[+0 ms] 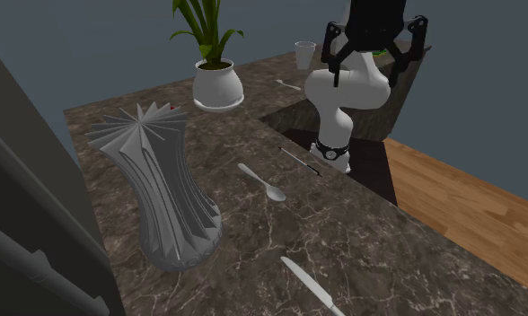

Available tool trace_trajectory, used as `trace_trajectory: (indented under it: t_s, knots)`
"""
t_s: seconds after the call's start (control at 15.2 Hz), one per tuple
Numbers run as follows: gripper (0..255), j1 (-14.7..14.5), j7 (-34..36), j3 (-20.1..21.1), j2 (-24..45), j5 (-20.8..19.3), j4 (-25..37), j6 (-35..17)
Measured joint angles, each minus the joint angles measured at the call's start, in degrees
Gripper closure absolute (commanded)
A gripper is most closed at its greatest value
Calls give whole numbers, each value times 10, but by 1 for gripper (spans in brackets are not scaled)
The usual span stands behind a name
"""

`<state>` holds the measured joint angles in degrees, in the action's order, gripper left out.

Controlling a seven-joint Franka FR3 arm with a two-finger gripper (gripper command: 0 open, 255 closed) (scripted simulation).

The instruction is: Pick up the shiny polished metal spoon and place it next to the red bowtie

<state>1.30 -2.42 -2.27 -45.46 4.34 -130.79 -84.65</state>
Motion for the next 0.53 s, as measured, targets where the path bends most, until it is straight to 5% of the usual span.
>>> trace_trajectory:
  t_s: [0.53]
  knots:
    - [0,-10,-117,-36,-23,-72,-105,-62]
